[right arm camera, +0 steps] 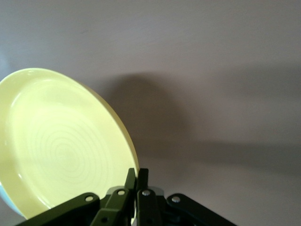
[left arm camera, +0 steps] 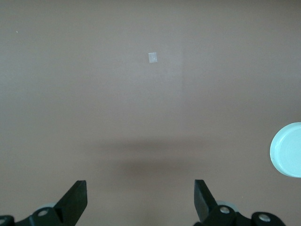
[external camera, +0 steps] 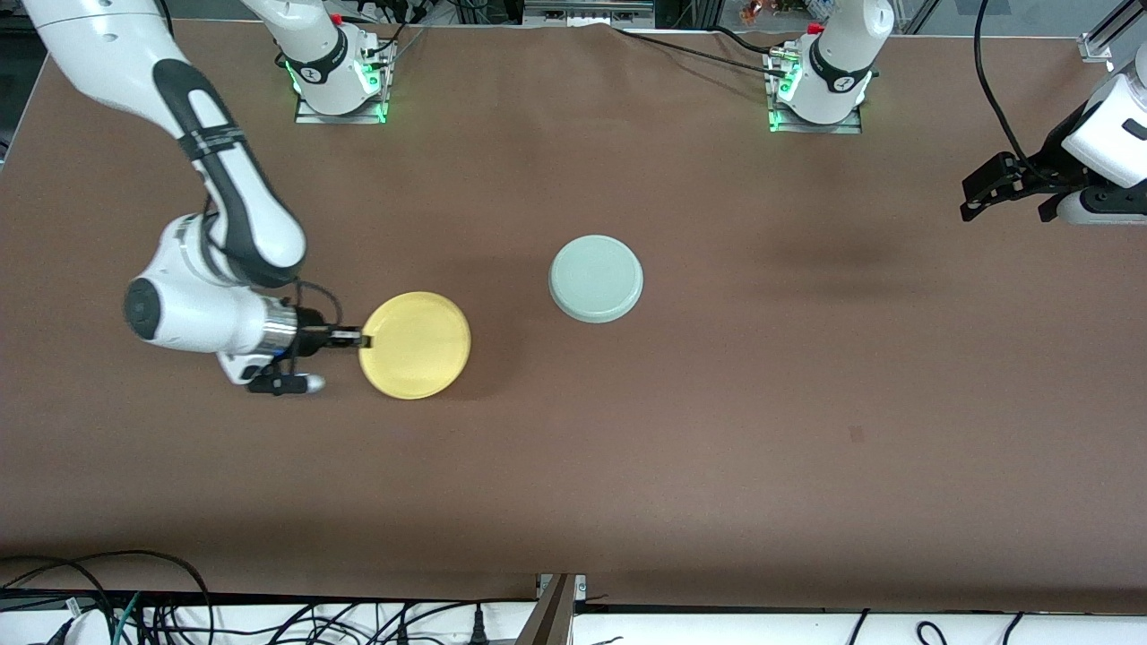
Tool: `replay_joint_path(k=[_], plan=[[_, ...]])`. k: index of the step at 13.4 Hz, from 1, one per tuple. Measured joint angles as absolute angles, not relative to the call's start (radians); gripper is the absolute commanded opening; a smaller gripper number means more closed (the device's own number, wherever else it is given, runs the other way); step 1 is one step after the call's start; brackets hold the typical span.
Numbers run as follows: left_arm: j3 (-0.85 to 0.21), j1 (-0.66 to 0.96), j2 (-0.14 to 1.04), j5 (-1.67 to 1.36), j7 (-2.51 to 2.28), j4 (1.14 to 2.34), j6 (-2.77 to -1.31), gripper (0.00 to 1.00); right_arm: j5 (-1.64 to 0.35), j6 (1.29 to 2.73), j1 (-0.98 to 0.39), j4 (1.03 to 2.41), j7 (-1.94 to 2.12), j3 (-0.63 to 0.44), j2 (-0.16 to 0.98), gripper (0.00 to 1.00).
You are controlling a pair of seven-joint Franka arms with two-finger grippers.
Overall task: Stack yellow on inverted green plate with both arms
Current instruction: 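Carry the yellow plate with the right gripper onto the green plate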
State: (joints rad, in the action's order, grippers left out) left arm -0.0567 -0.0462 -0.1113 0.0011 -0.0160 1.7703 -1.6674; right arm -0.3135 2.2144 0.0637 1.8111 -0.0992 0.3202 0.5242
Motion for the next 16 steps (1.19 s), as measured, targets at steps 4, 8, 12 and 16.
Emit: replay_joint_path(k=[4, 8, 12, 16], plan=[[-0.058, -0.045, -0.111, 0.001, -0.016, 1.77, -1.667, 1.0, -0.314, 2.365, -0.182, 1.818, -0.411, 0.331, 0.546, 0.0], [-0.058, -0.044, -0.111, 0.001, -0.016, 1.77, -1.667, 1.0, -0.313, 2.439, -0.364, 1.834, -0.576, 0.327, 0.572, 0.0], [-0.058, -0.044, -0.111, 0.001, -0.016, 1.77, -1.662, 1.0, -0.313, 2.579, -0.425, 1.927, -0.62, 0.325, 0.572, 0.0], [-0.058, -0.044, -0.111, 0.001, -0.016, 1.77, -1.659, 1.0, -0.313, 2.667, -0.44, 2.0, -0.62, 0.325, 0.567, 0.0]])
